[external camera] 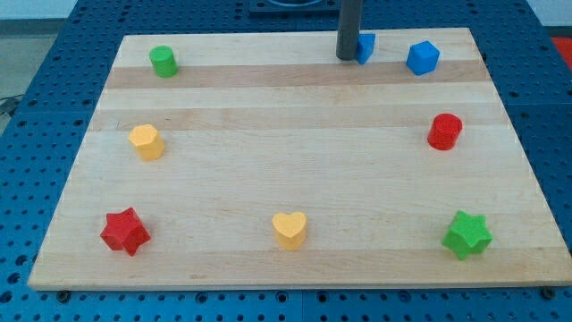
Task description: Move the blue triangle to the top left of the blue cube
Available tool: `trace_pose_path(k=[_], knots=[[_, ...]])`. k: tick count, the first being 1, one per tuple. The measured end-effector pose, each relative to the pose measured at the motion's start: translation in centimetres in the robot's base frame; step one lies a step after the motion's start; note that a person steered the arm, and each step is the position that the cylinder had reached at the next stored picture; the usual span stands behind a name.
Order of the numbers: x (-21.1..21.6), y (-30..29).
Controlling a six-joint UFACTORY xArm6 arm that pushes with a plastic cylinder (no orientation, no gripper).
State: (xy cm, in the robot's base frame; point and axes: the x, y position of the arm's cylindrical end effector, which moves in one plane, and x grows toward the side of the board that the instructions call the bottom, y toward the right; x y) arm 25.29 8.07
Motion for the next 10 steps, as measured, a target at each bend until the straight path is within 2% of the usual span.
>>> trace_pose_path(k=[2, 4, 10], knots=[[0.0, -2.7], [-2.9, -3.6], [-2.9, 4.6]])
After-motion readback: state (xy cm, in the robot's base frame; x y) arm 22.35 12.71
